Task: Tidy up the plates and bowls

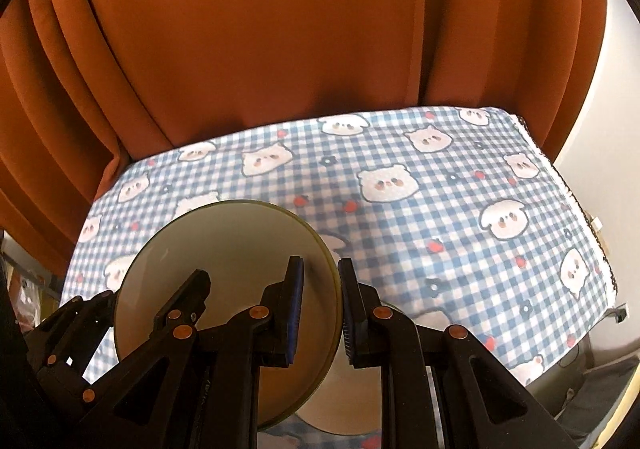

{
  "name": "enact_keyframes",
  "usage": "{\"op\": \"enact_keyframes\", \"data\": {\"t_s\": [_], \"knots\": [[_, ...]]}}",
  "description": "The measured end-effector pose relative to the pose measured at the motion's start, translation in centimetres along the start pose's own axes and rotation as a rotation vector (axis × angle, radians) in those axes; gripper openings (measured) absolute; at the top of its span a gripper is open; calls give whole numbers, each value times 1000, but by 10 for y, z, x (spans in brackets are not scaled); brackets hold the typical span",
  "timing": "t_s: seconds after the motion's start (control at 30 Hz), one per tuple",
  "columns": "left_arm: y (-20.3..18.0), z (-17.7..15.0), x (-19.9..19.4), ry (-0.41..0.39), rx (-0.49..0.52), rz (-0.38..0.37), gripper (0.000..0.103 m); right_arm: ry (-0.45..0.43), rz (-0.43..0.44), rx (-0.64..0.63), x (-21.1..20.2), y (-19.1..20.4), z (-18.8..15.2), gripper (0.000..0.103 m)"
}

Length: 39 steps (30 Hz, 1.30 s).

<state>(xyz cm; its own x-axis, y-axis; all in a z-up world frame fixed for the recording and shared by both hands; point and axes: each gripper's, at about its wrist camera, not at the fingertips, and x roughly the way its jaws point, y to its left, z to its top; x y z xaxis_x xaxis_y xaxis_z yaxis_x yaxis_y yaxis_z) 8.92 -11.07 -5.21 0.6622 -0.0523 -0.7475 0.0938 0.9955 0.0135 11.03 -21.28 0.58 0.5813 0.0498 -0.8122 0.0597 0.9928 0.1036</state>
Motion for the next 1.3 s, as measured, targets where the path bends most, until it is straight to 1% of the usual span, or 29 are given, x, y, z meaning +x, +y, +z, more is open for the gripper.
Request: {"op": "enact_keyframes", "data": {"t_s": [0.2,0.37,0.53,0.67,0.9,1.0,1.13,1.23,1.3], "knots": [[-23,-23,6,30,-30,18,34,37,22,-37,7,-24,-15,20],[-33,-36,14,63,-67,40,34,72,46,-65,16,-38,-25,20],[-41,-41,23,99,-90,55,34,100,55,-103,26,-46,-31,20],[-45,-44,31,127,-111,60,34,126,69,-111,35,-52,-33,20],[-52,-49,47,174,-121,93,34,173,86,-120,53,-58,-35,20],[-55,-50,52,183,-122,99,34,191,82,-126,60,-60,-35,20],[-59,-51,56,187,-130,103,34,179,66,-158,62,-60,-34,20],[-63,-54,58,182,-113,124,34,186,63,-161,66,-64,-36,20],[-63,-56,59,185,-114,124,34,190,69,-155,68,-67,-39,20]]}}
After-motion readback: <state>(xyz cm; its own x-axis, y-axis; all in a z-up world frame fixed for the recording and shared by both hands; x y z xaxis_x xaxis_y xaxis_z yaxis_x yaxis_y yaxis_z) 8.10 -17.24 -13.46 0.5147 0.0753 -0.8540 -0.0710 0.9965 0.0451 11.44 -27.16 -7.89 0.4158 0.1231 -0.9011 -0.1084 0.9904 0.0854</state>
